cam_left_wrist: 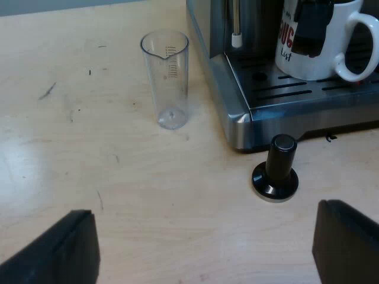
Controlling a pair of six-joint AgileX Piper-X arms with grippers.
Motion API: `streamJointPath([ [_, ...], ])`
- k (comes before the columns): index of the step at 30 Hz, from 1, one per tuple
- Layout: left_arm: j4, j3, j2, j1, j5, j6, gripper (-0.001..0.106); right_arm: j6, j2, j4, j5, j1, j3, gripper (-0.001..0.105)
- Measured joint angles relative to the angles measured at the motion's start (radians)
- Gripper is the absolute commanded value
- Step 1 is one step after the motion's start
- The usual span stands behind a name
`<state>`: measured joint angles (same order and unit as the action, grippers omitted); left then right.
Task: Place mug into machine
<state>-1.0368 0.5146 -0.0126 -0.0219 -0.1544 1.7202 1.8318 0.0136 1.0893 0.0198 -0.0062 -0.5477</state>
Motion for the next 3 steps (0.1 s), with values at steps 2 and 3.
streamJointPath([
  [2,0.0,0.0,0.0,0.0,0.0,0.0,0.075,0.0,0.0,0.0,0.0,0.0,0.0,0.065],
  [3,0.0,0.0,0.0,0.0,0.0,0.0,0.075,0.0,0.0,0.0,0.0,0.0,0.0,0.065],
])
